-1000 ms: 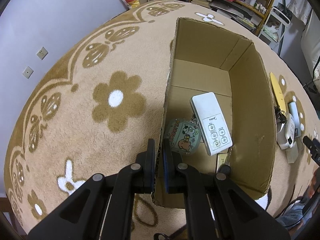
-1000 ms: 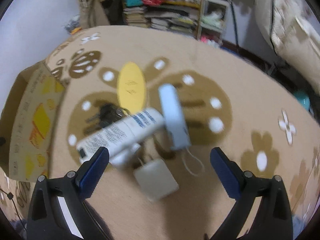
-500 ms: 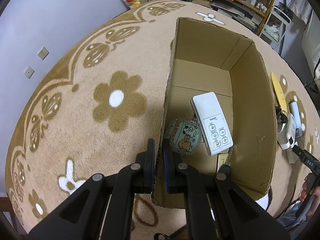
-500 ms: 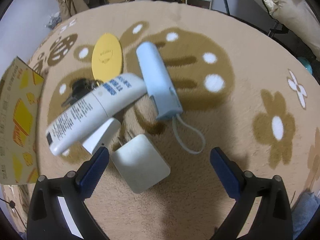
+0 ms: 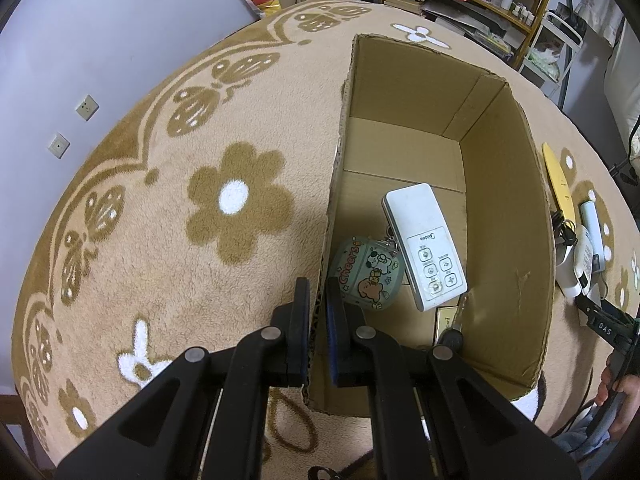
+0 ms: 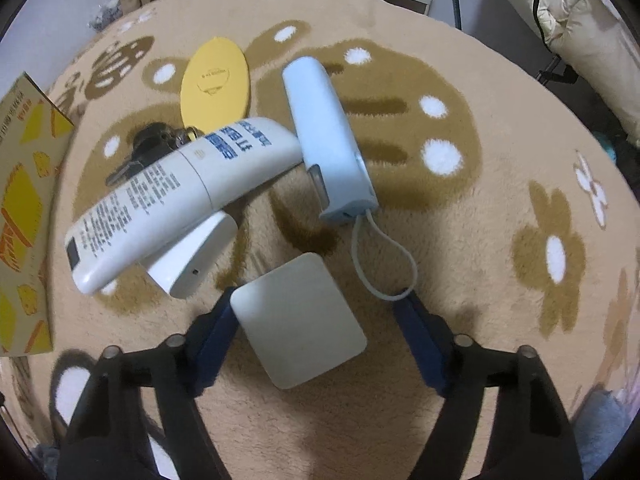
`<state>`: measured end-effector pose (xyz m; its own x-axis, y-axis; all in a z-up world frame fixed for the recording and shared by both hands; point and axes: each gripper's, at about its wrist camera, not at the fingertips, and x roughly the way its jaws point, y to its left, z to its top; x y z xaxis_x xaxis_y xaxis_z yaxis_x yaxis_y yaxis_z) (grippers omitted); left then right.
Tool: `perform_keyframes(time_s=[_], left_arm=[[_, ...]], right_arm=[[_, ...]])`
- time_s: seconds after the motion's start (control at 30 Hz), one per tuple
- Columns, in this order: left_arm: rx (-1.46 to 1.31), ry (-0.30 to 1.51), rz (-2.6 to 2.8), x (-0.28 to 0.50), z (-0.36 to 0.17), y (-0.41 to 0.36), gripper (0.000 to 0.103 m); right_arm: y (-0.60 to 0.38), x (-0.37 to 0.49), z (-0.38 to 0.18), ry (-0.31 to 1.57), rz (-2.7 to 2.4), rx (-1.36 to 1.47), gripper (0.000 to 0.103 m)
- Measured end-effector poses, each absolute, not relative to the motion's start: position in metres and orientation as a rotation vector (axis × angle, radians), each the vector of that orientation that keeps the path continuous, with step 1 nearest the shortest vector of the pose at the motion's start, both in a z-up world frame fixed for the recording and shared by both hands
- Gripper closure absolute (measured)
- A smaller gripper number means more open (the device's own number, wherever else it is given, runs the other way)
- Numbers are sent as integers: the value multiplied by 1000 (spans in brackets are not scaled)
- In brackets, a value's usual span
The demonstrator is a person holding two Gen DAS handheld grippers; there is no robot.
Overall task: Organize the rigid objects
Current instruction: 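Grasp the white square charger plug with the right gripper, then lift the charger plug with the right gripper and carry it into the box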
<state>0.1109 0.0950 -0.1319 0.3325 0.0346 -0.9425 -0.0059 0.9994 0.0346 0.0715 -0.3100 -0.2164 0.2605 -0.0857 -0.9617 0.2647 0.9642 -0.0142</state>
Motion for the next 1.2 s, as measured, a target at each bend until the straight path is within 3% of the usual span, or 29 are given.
perform_keyframes(time_s=[0.07,0.17,0.53,1.2], left_arm=[[28,1231,27,111,-132,95,96],[29,1231,28,111,-132,95,96],[35,1231,31,110,-132,94,96],[28,1232,31,110,-131,94,96]], right_arm=[[-308,73,-216,1299,-248,154,35],[-309,71,-214,1316,-250,163,40],[-294,74,-208,1359,-285,123,40],[-293,76,-136,1157,-240,208,41]])
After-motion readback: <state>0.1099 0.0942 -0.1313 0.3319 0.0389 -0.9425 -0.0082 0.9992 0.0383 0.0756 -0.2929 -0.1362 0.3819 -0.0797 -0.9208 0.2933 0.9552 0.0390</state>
